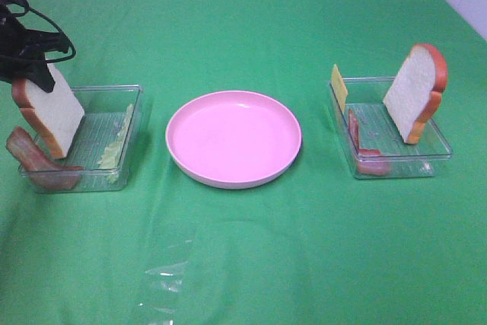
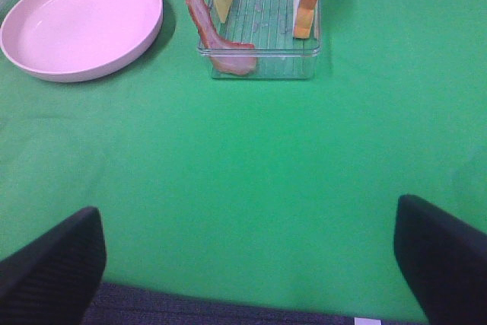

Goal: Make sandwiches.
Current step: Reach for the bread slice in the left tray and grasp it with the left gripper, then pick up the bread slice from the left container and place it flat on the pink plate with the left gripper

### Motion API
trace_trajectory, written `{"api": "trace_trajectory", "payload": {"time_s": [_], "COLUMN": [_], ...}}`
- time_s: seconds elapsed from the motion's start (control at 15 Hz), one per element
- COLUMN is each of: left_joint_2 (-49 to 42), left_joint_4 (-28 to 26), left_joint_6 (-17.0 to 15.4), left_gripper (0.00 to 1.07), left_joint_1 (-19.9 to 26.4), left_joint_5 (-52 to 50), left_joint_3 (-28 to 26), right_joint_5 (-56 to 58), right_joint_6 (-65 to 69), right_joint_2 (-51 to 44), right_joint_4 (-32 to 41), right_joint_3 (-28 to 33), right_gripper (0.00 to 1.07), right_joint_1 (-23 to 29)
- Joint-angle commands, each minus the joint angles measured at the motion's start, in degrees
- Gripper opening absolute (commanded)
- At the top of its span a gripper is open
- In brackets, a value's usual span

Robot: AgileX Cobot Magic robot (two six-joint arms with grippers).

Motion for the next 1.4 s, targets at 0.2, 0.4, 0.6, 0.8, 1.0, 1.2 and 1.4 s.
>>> {"api": "trace_trajectory", "payload": {"time_s": [0.2,0.4,0.6,0.8,1.0,1.2,1.4], "left_joint_2": [-1.20,-2.98,-6.76,-9.85,-13.29,-14.32,-13.75], "left_joint_4": [-0.17,-0.17,-0.17,-0.17,-2.01,-9.51,-17.02], "left_joint_6": [0.00,-1.03,-2.41,-2.41,-2.41,-1.32,0.34], "left_gripper": [0.08,0.08,0.08,0.08,0.08,0.08,0.08], "left_joint_1": [0.23,0.23,0.23,0.17,-0.06,-1.03,-5.56], "left_joint_5": [-0.11,1.15,3.38,3.72,3.04,1.66,-1.89], "left_joint_3": [-0.34,-0.46,-1.20,-4.64,-8.37,-9.28,-9.28], "right_joint_5": [-0.40,-0.40,-0.40,-0.40,-0.40,-0.40,-0.40], "right_joint_6": [0.00,0.00,0.00,0.00,0.00,0.00,0.00], "right_joint_2": [-1.38,-1.38,-1.38,-1.38,-1.38,-1.38,-1.38], "right_joint_4": [-0.40,-0.40,-0.40,-0.34,-0.17,-0.17,0.29], "right_joint_3": [0.23,0.23,0.23,0.23,0.23,0.23,0.23], "right_gripper": [0.99,0.99,0.99,0.99,0.99,0.99,0.99], "right_joint_1": [-0.34,-0.34,-0.34,-0.34,-0.34,-0.34,-0.34]}}
